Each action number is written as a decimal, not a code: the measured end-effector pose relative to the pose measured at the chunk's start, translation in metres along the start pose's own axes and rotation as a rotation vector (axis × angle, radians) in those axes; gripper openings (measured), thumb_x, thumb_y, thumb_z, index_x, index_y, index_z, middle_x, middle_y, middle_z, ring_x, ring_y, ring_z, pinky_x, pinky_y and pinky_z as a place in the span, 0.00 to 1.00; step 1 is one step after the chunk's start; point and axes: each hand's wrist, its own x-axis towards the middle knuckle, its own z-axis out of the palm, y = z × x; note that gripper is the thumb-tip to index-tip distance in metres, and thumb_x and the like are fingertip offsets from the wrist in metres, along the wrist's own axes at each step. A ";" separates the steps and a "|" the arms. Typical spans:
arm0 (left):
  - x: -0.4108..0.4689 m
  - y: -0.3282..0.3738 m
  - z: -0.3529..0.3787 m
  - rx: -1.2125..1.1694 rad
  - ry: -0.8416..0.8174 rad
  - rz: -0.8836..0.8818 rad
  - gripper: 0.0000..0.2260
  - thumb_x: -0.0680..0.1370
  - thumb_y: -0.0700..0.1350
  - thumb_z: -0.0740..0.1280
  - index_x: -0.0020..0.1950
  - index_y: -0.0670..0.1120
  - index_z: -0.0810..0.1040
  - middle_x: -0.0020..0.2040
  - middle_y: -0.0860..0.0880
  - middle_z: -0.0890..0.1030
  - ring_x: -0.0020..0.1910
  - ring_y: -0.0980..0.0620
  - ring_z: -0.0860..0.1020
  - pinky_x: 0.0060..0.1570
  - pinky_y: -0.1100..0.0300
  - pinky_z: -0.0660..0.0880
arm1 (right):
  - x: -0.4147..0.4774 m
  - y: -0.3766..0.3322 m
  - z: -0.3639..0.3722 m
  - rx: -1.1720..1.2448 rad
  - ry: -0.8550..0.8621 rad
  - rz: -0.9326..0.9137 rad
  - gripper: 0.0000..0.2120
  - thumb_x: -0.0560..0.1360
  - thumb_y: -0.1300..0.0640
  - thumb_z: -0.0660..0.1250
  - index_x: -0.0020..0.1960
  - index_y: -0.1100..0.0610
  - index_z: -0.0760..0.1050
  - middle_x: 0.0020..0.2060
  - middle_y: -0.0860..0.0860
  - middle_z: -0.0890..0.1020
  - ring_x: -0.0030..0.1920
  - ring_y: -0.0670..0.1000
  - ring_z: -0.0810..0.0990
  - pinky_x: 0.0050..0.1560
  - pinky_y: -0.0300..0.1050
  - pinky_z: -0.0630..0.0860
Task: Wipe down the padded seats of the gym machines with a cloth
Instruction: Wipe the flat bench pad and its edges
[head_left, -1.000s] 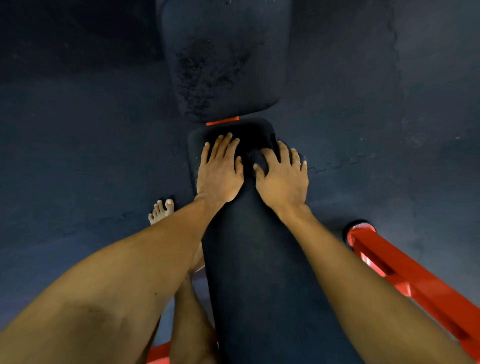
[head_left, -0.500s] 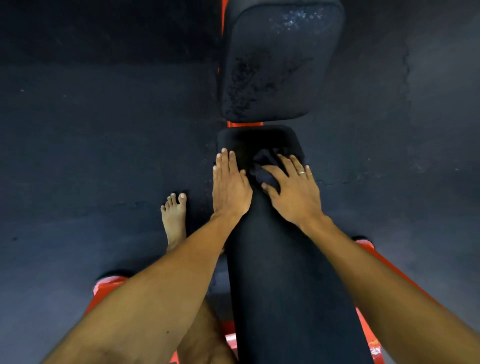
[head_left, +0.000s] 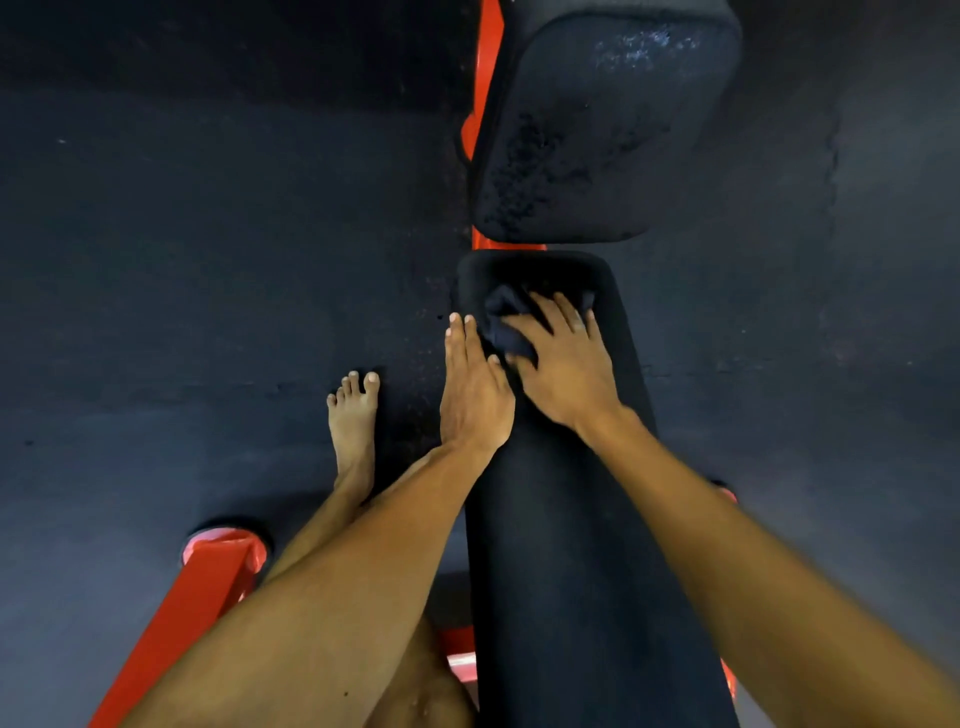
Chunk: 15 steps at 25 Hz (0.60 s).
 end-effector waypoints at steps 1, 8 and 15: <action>-0.001 0.000 -0.001 0.006 -0.006 0.003 0.27 0.86 0.40 0.53 0.83 0.43 0.45 0.84 0.50 0.42 0.82 0.55 0.42 0.64 0.79 0.42 | -0.023 0.004 0.001 0.003 0.007 -0.010 0.24 0.81 0.47 0.65 0.75 0.47 0.70 0.79 0.53 0.65 0.80 0.59 0.57 0.79 0.64 0.52; 0.001 0.000 0.001 -0.021 0.053 0.005 0.27 0.85 0.40 0.53 0.83 0.43 0.47 0.84 0.49 0.45 0.82 0.54 0.44 0.63 0.83 0.36 | 0.026 -0.009 0.003 -0.043 -0.072 0.016 0.23 0.81 0.44 0.58 0.76 0.44 0.67 0.79 0.53 0.62 0.81 0.60 0.55 0.79 0.66 0.48; 0.002 -0.004 0.009 0.013 0.111 0.034 0.27 0.85 0.41 0.54 0.83 0.45 0.50 0.84 0.50 0.47 0.82 0.54 0.47 0.65 0.81 0.41 | 0.134 -0.026 -0.002 -0.063 -0.192 0.010 0.24 0.81 0.40 0.56 0.77 0.42 0.63 0.73 0.54 0.72 0.72 0.62 0.70 0.72 0.59 0.65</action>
